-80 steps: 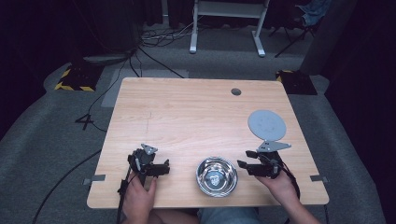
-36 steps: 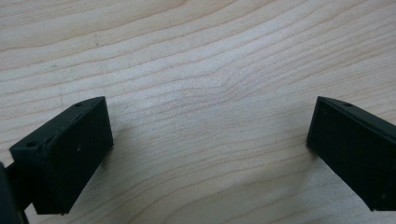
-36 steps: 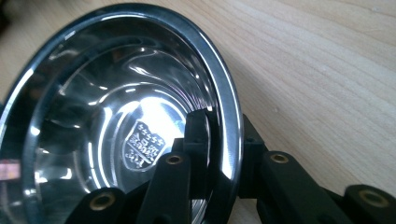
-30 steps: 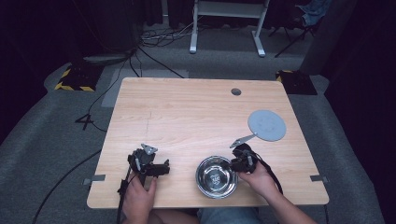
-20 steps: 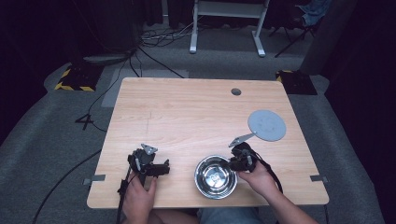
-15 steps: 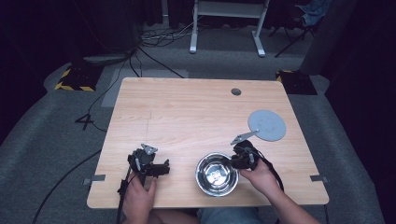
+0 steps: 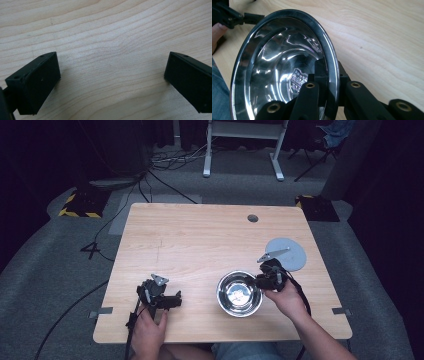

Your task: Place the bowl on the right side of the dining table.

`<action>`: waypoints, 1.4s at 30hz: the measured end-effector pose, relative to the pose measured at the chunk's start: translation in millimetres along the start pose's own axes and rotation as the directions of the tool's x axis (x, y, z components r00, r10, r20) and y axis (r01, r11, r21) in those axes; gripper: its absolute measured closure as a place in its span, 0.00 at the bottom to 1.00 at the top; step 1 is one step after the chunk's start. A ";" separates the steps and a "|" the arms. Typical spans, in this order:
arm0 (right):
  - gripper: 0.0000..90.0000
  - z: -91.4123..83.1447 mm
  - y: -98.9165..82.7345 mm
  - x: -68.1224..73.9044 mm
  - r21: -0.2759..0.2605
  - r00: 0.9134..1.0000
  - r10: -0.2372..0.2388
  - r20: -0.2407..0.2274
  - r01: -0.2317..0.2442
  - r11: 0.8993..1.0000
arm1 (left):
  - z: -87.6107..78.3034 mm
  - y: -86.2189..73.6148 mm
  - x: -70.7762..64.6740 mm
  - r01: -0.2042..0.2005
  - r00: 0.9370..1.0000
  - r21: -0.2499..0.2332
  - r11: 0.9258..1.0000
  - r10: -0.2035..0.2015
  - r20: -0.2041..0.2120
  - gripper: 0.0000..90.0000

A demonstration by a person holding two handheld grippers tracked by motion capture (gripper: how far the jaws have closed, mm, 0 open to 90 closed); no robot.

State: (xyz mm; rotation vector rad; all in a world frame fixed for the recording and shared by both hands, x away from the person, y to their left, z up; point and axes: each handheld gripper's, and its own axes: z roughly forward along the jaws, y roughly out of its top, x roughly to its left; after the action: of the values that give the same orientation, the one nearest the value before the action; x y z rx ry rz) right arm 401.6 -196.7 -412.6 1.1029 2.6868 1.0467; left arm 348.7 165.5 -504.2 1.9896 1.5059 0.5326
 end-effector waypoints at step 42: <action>0.95 -51.4 50.5 -85.0 -0.162 0.967 0.175 0.184 -0.145 0.976 | 0.0 0.0 0.0 0.001 1.000 0.001 1.000 -0.001 0.000 0.01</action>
State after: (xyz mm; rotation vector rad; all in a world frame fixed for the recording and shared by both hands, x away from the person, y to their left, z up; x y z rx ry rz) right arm 480.4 -254.3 -358.9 1.3362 2.3597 1.0751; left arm 348.7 165.5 -504.1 1.9892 1.5079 0.5314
